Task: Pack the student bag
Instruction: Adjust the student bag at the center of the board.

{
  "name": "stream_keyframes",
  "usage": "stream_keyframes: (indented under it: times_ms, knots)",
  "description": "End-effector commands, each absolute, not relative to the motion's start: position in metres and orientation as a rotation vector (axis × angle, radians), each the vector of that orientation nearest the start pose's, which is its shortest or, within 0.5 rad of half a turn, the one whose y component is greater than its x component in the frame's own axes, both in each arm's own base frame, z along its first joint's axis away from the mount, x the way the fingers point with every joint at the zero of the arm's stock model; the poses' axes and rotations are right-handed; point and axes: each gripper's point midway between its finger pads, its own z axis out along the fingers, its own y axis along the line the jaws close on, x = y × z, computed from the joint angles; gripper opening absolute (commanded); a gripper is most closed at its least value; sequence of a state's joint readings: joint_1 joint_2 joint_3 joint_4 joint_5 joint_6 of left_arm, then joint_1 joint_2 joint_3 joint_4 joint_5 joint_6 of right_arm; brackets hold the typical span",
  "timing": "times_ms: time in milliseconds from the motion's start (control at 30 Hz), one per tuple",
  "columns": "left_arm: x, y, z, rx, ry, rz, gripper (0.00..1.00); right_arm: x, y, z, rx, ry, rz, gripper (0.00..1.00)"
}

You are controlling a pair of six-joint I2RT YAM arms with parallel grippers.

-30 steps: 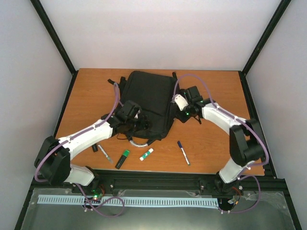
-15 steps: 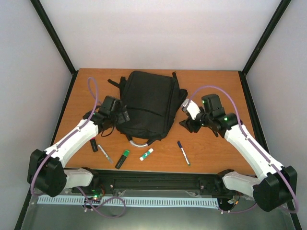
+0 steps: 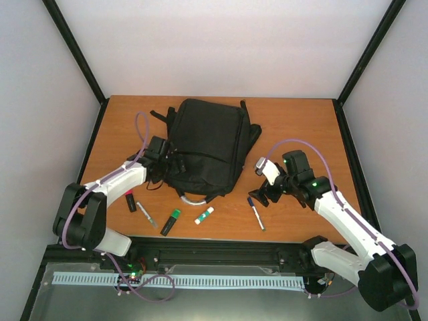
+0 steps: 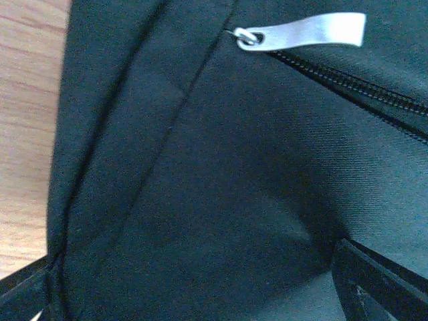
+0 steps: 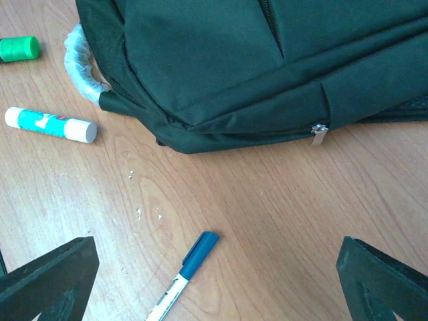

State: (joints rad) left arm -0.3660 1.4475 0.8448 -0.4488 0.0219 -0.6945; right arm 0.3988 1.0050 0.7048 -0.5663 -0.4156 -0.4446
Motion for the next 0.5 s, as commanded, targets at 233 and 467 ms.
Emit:
stream_keyframes:
  times_ms: [233,467]
  knots:
    - [0.309,-0.224,0.088,-0.101,2.637,-0.669,0.96,0.242,0.170,0.137,-1.198,2.093,0.413,1.00]
    - [0.290,-0.266,0.095,0.094,2.654,-0.686,0.94,0.243,0.162,0.137,-1.253,2.112,0.337,1.00]
